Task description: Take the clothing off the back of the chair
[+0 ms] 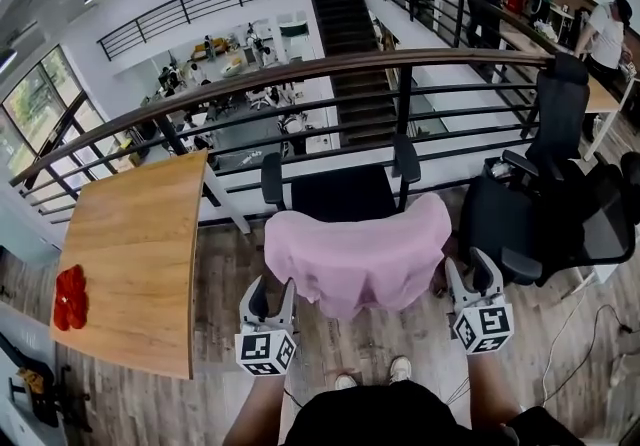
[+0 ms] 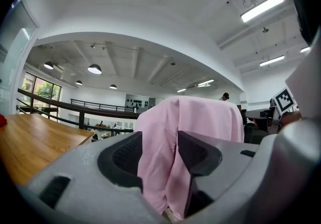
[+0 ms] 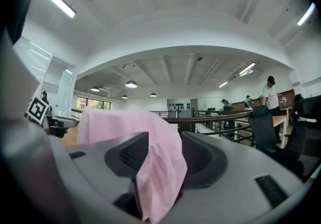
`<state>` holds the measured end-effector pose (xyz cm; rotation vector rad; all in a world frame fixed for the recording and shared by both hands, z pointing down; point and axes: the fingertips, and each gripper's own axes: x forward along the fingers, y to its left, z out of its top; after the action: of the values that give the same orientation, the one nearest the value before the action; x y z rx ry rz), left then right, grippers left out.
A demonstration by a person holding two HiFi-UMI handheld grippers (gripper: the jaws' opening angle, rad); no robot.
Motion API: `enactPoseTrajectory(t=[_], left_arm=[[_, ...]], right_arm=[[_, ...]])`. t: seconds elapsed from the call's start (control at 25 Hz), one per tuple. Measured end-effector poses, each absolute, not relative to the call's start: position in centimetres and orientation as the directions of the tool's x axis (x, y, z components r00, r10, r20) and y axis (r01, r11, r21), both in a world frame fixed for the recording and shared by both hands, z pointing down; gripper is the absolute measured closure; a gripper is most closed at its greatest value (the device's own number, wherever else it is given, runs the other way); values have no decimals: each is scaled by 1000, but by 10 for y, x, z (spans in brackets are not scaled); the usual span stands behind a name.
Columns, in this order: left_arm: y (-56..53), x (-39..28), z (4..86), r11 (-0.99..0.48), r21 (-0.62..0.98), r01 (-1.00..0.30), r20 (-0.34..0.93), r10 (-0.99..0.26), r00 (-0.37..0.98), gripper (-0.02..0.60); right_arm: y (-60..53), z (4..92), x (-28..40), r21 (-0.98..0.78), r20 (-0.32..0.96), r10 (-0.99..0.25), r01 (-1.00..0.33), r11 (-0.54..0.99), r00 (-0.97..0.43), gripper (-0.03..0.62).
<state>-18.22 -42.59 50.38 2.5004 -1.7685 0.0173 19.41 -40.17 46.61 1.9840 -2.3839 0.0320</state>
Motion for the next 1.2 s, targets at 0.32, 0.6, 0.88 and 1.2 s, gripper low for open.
enactPoseTrajectory(t=[0.32,0.6,0.88,1.2], left_arm=[[-462,-196,511,-243,37,-969,102,-964,246,356],[-481,-198,522,-219,23,-975,138,-966,220,356],[-510,-192,529,-252,19,-968,162,-954,251,356],[-526,-175,531,-312,48,-949,177,-932,316,388]], right_arm=[[-455,481,193,-1,92,-960,-964,267,-266,378],[-479,503,179,15,159,-918,-929,370,-364,355],[-507,510,168,3,167,-904,-917,399,-393,330],[-515,508,151,4,171,-862,-874,486,-478,405]])
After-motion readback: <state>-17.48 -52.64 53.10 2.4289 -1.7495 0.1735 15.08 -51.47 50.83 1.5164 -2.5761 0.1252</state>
